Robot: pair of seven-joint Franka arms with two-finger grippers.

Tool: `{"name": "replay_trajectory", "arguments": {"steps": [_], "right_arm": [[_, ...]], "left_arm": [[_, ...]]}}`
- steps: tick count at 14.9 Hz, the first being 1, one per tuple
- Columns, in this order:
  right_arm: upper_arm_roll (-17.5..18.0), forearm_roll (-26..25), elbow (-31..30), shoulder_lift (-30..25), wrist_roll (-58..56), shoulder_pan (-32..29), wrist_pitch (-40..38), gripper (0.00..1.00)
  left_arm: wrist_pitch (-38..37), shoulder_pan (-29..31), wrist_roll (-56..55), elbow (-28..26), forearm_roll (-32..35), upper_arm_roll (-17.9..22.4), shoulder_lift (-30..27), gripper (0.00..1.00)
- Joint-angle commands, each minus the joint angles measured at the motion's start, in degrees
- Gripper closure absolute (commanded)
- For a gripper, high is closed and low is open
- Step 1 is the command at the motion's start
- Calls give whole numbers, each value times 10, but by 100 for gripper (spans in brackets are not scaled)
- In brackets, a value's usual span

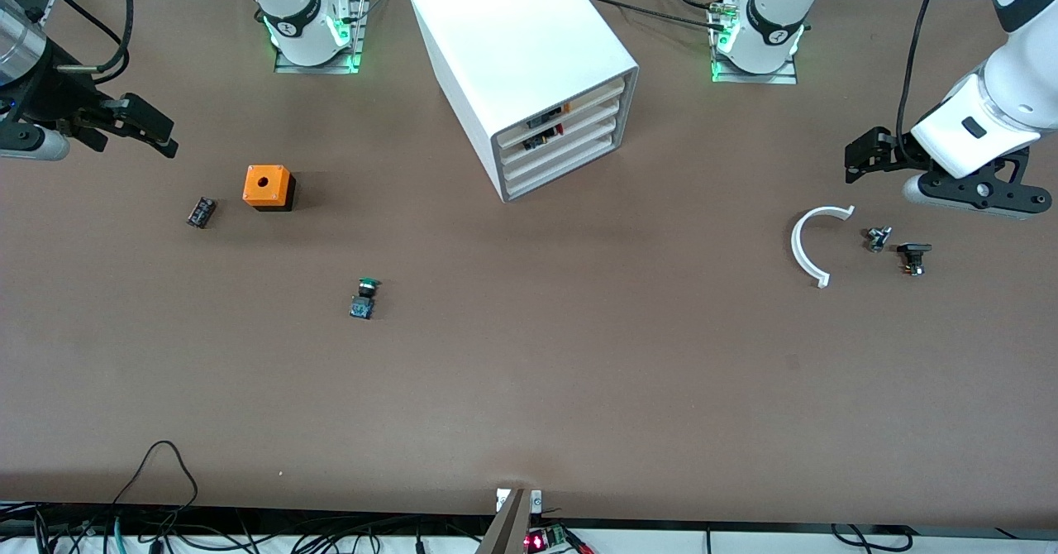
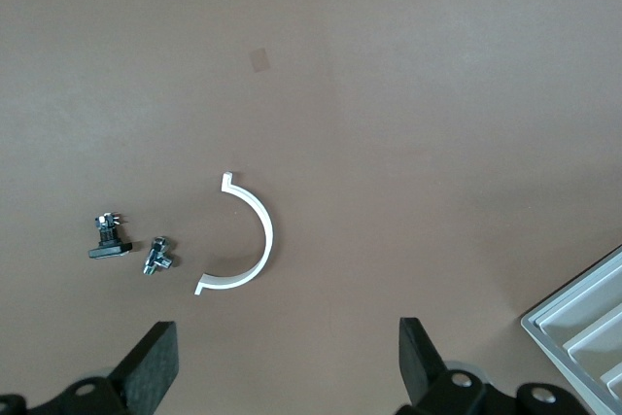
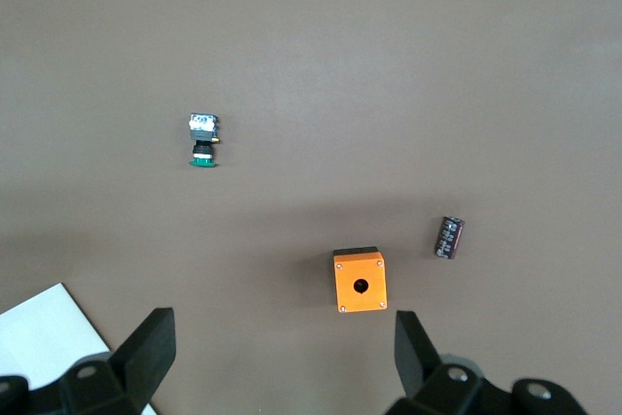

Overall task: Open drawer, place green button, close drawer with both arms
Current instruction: 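Move the right gripper out toward the green push button, then lower the right gripper over the green push button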

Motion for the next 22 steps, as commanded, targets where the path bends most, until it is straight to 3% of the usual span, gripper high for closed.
{"name": "replay_trajectory", "arguments": {"steps": [1,4,7,14,22], "right_arm": [[1,12,7,3,-3,-4,-4,0],[0,6,23,6,-9,-4,-11,0],[-3,10,68,43,-12,-7,-24,0],[2,12,63,103,-10,3,-27,0],[3,13,17,190,-8,31,155,0]], "left_arm": [[-5,-3,13,3,-8,6,-2,0],[-5,-3,13,2,-11,6,-2,0],[-5,-3,13,3,-11,6,-2,0],[-5,-3,13,3,-11,6,0,0],[-8,-3,10,22,-12,7,13,0]]}}
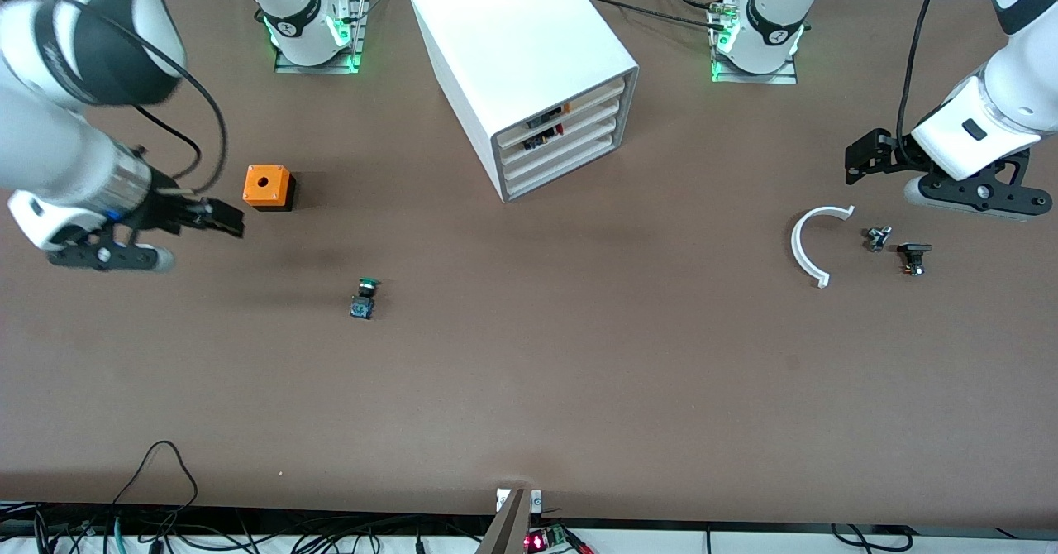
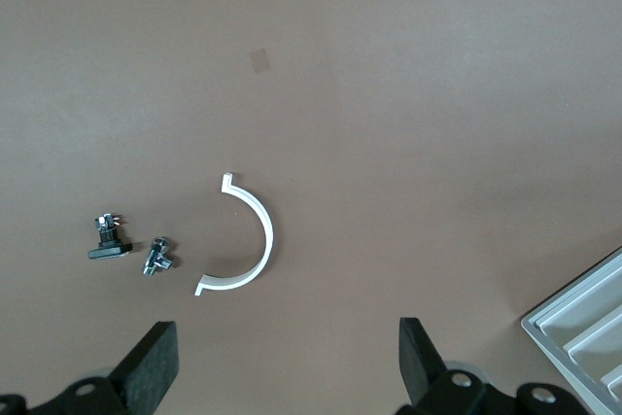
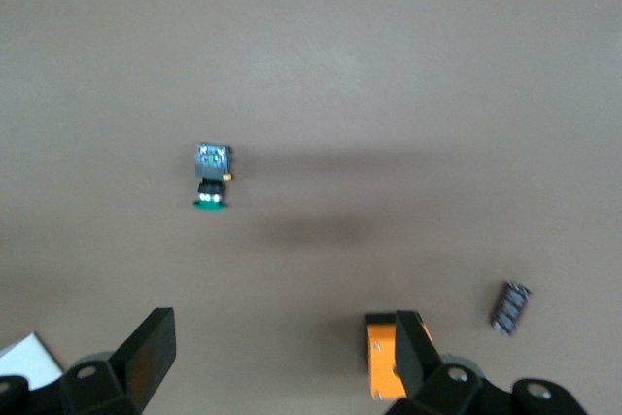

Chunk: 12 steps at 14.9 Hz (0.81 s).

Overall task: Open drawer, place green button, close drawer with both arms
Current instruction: 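Lower the right gripper over the green push button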

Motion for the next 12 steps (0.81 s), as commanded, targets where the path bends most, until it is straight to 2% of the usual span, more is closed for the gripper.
{"name": "replay_trajectory", "arguments": {"steps": [1,4,12], "right_arm": [[0,10,-13,31,-4,11,60,0],[0,21,-24,70,12,35,119,0],[0,20,-47,167,16,54,244,0]], "left_arm": [[-8,-3,10,19,-12,7,10,0],[-8,-3,11,19,-13,7,10,0],[-8,-4,11,25,-13,8,11,0]]}}
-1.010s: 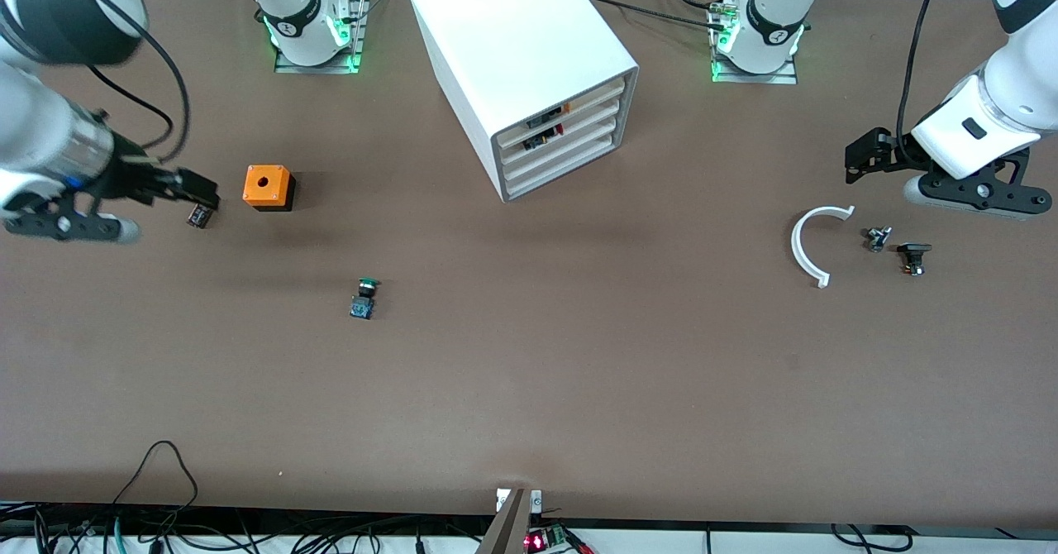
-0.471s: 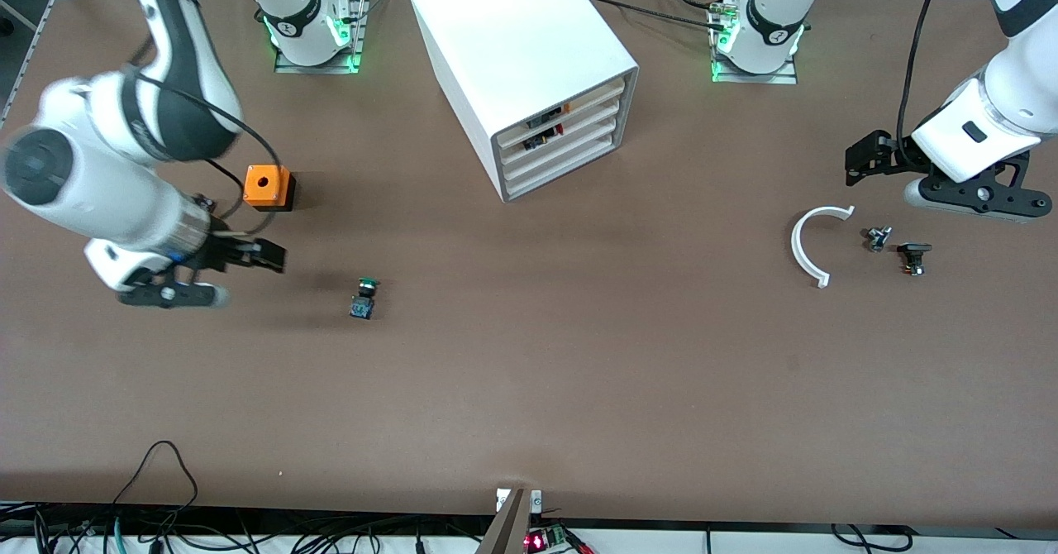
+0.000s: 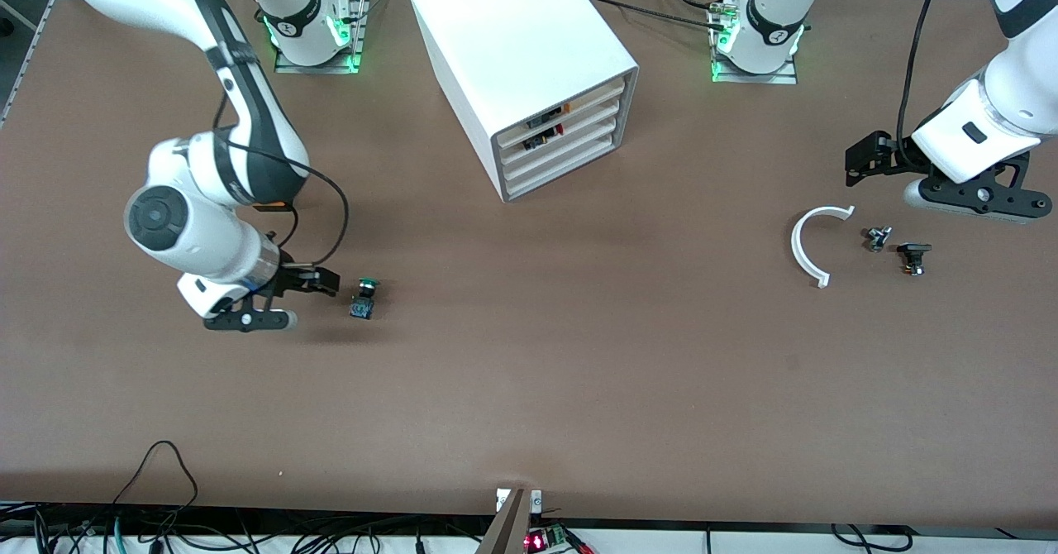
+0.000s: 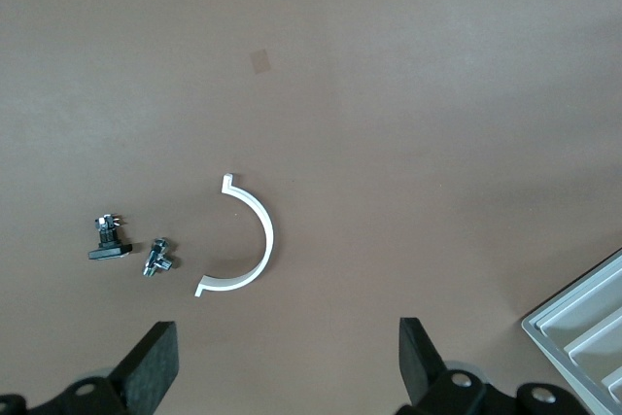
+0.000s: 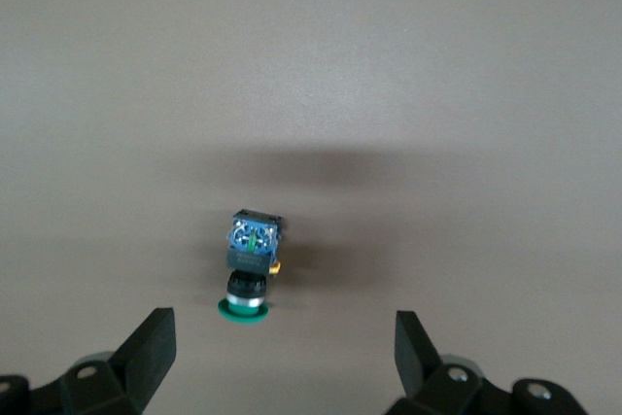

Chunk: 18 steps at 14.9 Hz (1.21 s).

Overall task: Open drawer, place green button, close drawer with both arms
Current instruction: 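Lower the right gripper over the green push button, then grasp the green button with the right gripper while the left gripper reaches the cabinet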

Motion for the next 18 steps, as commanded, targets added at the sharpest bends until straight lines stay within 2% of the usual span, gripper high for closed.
{"name": "replay_trajectory", "arguments": {"steps": [1,7,15,16,18], "right_arm": [[-1,9,-2,33,3,6,46,0],[-1,9,-1,94,45,30,133,0],[-1,9,-9,116,45,30,140,0],[-2,9,-9,116,45,30,139,1],[-1,9,-9,116,45,30,138,9]], "left_arm": [[-8,-4,11,24,-13,7,11,0],[-8,-3,11,24,-13,7,13,0],[-10,-3,10,25,-14,6,14,0],[-17,-3,10,24,-21,6,14,0],[-86,-3,10,25,-59,6,23,0]]}}
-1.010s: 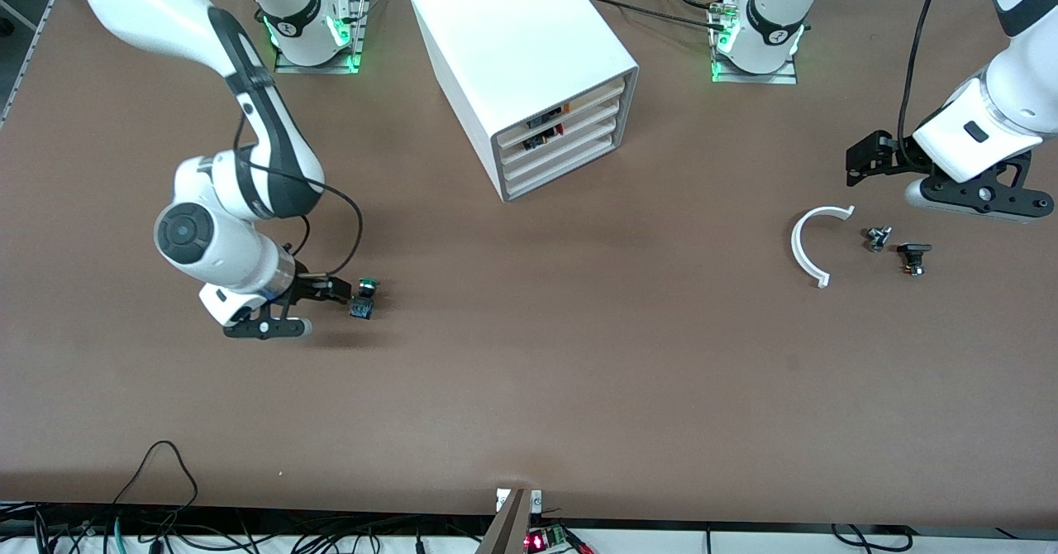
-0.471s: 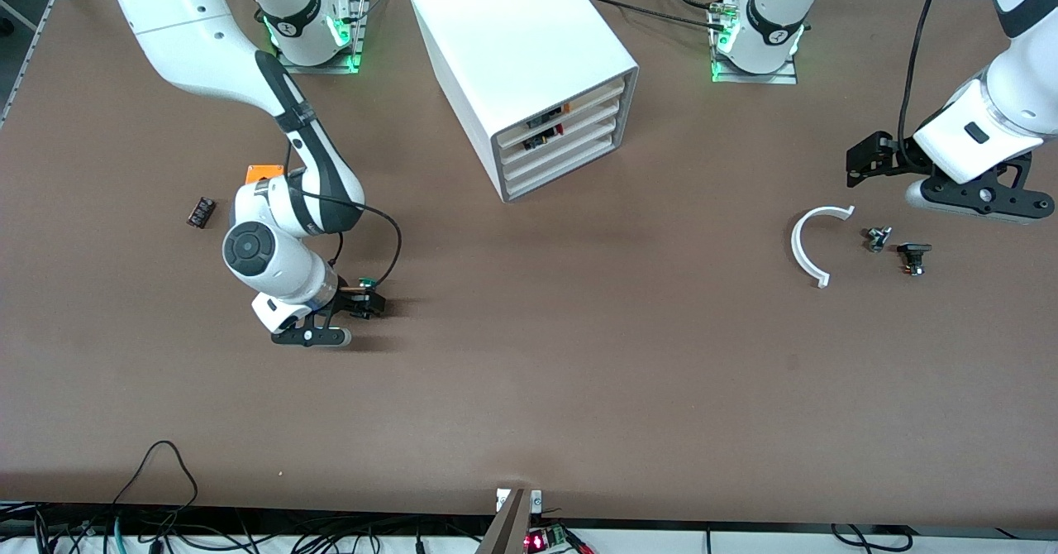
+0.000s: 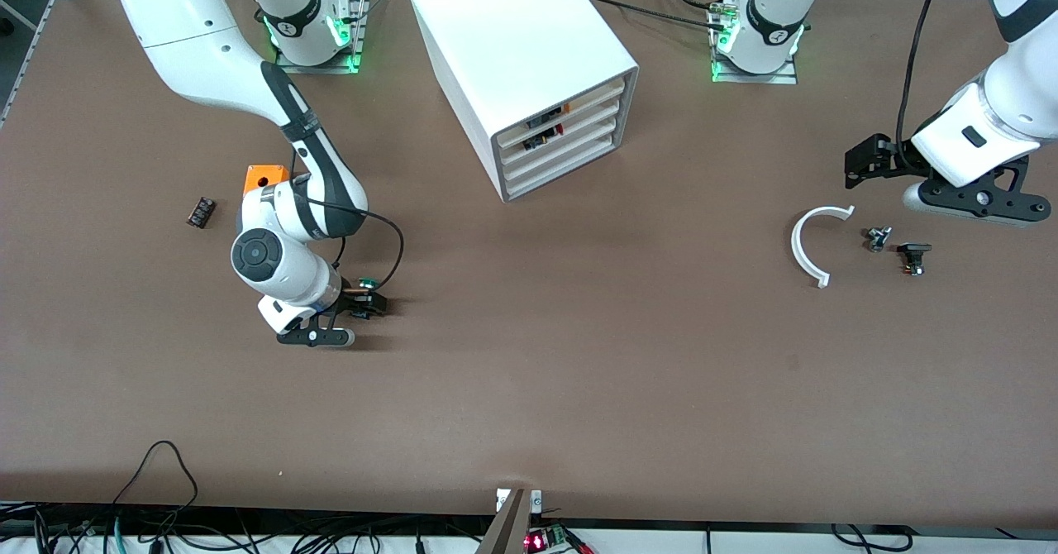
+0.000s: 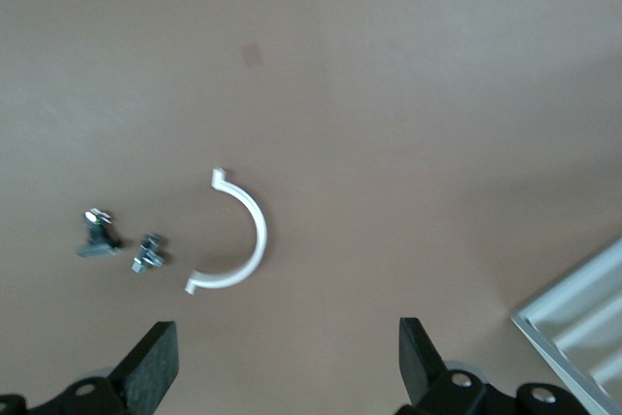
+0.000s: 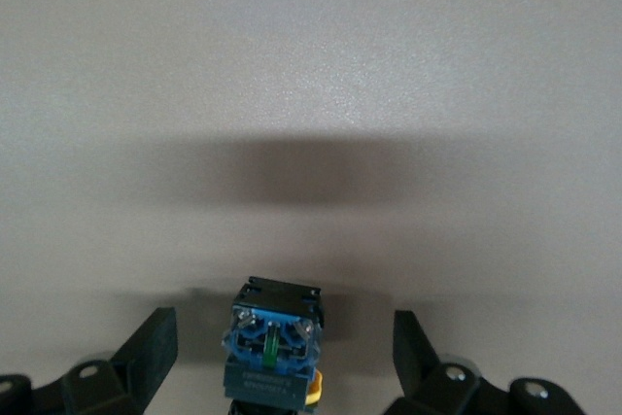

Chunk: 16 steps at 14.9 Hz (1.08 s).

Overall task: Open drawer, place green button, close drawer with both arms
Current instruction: 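Grasp the green button with the right gripper while the left gripper reaches the cabinet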

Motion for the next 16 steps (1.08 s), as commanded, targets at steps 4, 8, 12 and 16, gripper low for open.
{"name": "replay_trajectory", "arguments": {"steps": [4,8,12,16], "right_arm": [[1,8,-3,-2,22,2,1,76],[0,8,-1,-3,23,9,1,100],[-1,7,12,-10,13,4,-5,100],[-5,6,70,-21,11,2,-92,100]], "left_arm": [[-129,1,16,19,-140,8,69,0],[-121,12,101,12,-261,8,112,0],[-66,31,233,-36,-390,8,151,0],[89,25,349,-172,-479,-31,145,0]]}}
